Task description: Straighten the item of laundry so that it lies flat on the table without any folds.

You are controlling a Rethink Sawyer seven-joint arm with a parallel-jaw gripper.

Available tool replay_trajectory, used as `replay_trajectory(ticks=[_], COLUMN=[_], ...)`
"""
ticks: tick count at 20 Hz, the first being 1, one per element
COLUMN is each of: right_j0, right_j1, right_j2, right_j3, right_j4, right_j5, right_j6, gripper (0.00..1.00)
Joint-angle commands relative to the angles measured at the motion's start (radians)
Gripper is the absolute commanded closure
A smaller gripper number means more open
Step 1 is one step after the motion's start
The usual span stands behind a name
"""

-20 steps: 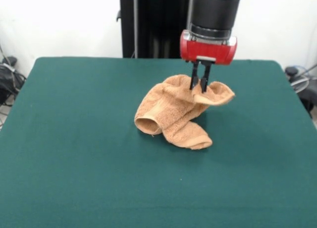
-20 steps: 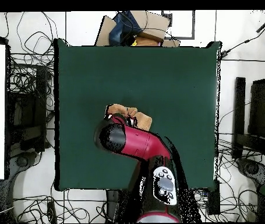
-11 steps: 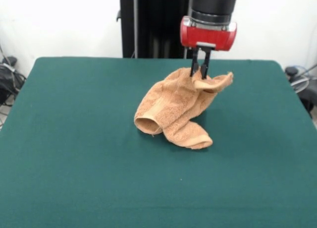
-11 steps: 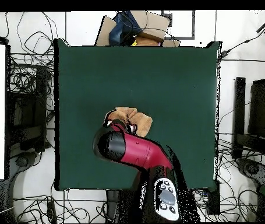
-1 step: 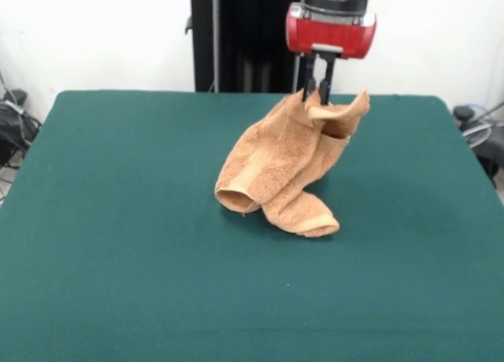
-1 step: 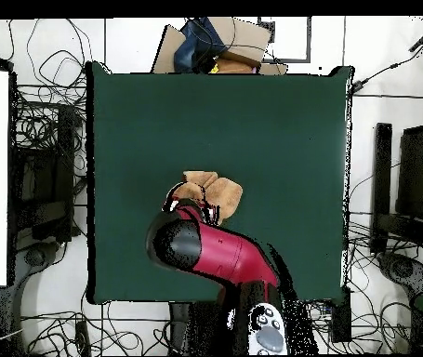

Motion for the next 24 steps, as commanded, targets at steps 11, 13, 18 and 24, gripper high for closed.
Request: replay_trajectory(ticks=[11,13,18,24], right_j0=[0.024,0.030,0.028,0.038], right_j1=[-0.137,-0.149,-0.170,-0.189], right_j2=[0.010,0.002,0.001,-0.017], right_j3=[0.102,0.109,0.124,0.140], right_j4=[0.075,0.080,0.103,0.118], right_j5=[0.059,0.073,0.090,0.093], right_j6=[0.263,0.262,0.266,0.271], gripper=[1.00,1.00,1.00,1.00])
